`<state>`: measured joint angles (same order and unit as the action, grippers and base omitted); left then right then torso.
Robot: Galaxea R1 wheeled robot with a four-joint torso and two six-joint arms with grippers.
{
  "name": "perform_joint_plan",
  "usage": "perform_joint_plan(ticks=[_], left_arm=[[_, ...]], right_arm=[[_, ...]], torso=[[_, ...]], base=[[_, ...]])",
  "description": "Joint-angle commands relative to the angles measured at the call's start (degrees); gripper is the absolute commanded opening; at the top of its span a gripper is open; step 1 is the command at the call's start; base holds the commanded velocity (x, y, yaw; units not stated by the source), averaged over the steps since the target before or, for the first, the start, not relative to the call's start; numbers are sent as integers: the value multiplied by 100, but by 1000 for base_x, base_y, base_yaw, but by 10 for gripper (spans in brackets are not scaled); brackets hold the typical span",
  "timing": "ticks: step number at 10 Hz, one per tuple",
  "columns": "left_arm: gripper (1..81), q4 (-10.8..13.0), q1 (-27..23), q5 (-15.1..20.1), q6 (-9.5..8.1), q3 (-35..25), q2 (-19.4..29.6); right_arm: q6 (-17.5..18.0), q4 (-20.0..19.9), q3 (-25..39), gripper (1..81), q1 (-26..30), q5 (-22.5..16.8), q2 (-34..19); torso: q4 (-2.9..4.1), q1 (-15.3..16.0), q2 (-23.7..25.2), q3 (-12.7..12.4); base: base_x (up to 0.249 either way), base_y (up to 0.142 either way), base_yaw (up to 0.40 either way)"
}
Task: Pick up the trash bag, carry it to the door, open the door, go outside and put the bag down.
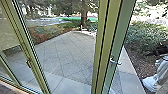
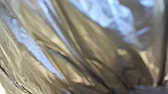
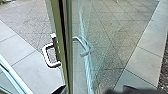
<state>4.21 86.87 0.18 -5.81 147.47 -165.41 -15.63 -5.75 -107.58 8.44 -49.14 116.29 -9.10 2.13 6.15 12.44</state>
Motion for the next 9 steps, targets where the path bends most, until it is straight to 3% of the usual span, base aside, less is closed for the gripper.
perform_joint_plan(ticks=[1, 3, 8, 9], left_arm=[[10, -51, -157, 351, 19, -7, 0], [10, -60, -165, 351, 19, -7, -27], [10, -174, -157, 386, 19, -7, -10], [10, -166, -157, 386, 27, -7, -18]], right_arm=[[-115, 1329, -279, 811, 856, 432, -85], [-317, 1533, -376, 811, 847, 432, -59], [-300, 1788, -385, 811, 268, 669, -129], [-283, 1780, -446, 811, 197, 677, -146]], torso=[[0, 0, 0, 0], [0, 0, 0, 0], [0, 0, 0, 0], [-119, 0, 0, 0]], base=[[0, 0, 0], [0, 0, 0], [0, 0, 0], [0, 0, 0]])
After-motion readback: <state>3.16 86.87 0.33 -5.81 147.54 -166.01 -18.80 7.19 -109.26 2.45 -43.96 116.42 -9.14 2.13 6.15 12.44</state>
